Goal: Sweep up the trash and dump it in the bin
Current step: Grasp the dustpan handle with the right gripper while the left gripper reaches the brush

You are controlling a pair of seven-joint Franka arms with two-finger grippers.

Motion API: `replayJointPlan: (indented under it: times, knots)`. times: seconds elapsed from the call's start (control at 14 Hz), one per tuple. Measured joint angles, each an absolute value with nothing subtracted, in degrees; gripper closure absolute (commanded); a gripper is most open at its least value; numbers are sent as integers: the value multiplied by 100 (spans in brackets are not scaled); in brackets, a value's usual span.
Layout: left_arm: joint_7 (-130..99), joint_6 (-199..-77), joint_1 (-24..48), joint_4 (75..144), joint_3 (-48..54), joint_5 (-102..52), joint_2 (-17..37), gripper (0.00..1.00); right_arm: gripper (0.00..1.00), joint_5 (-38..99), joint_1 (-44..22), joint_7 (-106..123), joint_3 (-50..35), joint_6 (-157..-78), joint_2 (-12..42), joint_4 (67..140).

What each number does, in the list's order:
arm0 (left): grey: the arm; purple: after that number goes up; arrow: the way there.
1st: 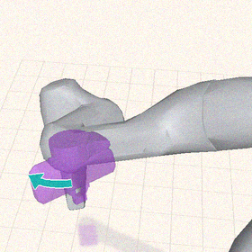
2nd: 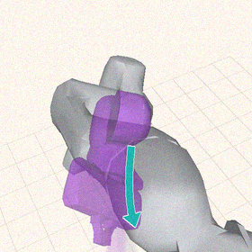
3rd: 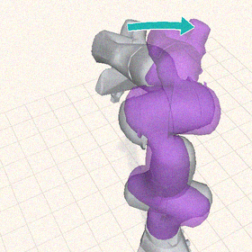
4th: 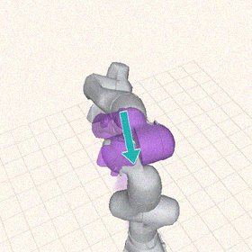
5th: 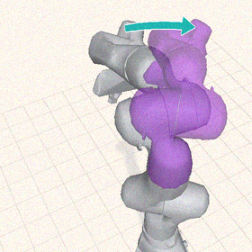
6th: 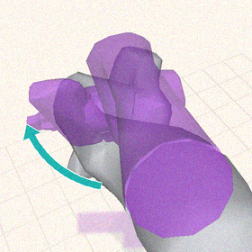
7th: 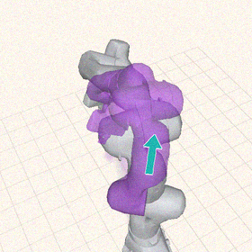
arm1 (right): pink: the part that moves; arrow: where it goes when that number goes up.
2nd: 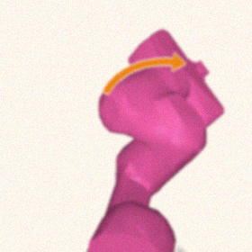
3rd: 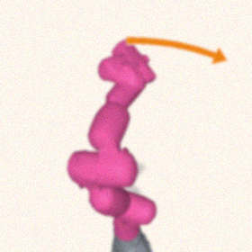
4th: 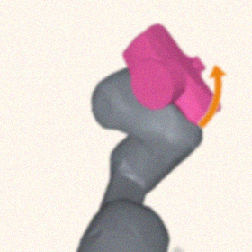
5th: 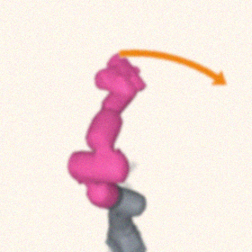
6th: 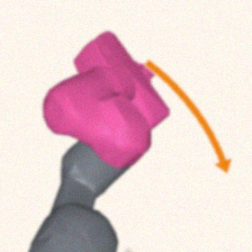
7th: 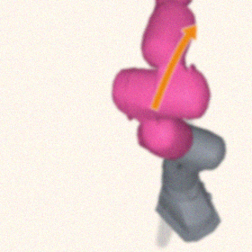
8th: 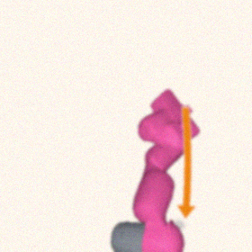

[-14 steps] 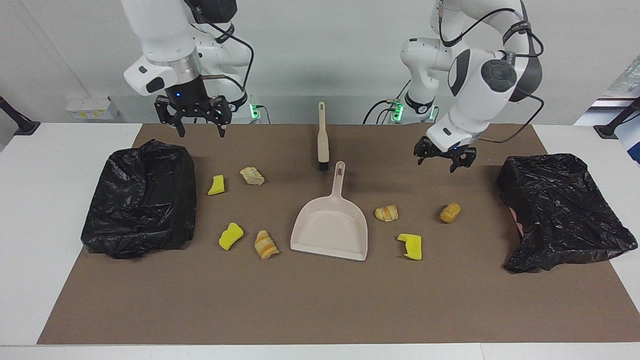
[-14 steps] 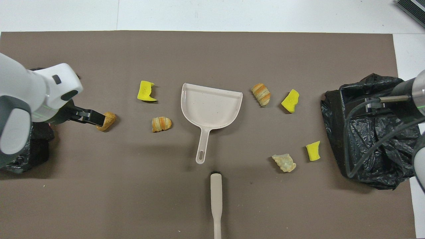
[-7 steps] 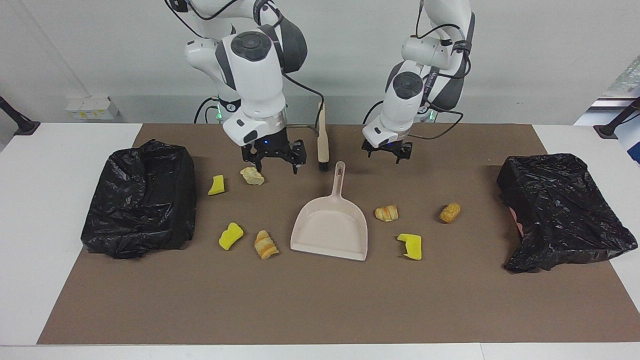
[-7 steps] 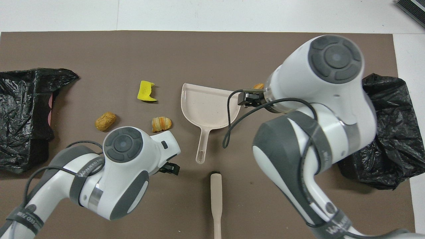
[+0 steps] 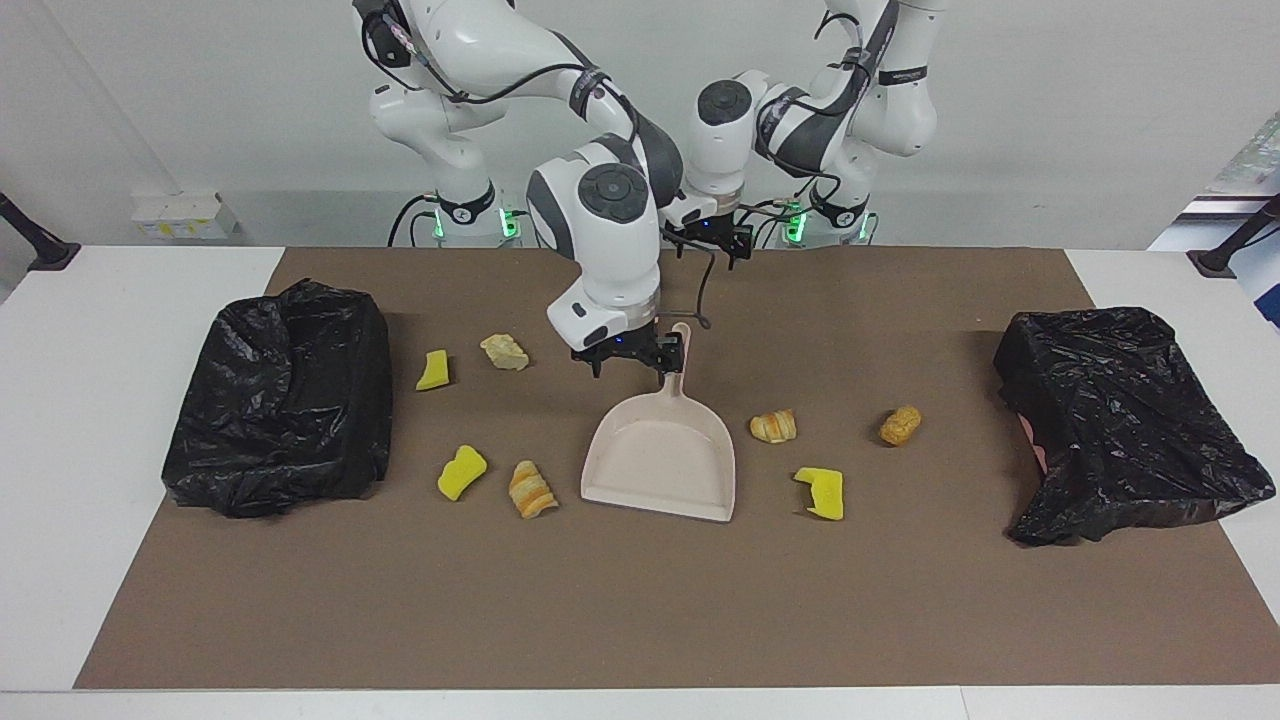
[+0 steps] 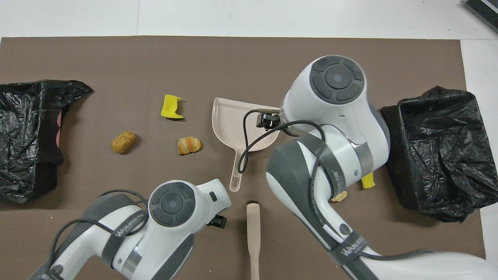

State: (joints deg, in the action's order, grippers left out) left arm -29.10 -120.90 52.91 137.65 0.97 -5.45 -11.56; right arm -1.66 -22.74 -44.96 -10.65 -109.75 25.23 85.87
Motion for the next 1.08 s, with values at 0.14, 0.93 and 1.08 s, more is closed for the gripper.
replayJointPlan:
  times: [0.14, 0.93, 1.08]
  knots:
    - [-3419, -12448, 5757, 13854, 98, -547, -1102, 0, 0, -155, -2488, -4722, -1066, -11092, 2759, 8540]
    - [-4770, -13557, 6697, 13871, 62, -548, -250, 0, 33, 515, -2748, -4720, -1077, -11367, 2709, 9253]
    - [-4825, -13418, 6697, 13778, 40, -548, -274, 28, 51, 516, -2754, -4709, -1077, -11368, 2606, 9401]
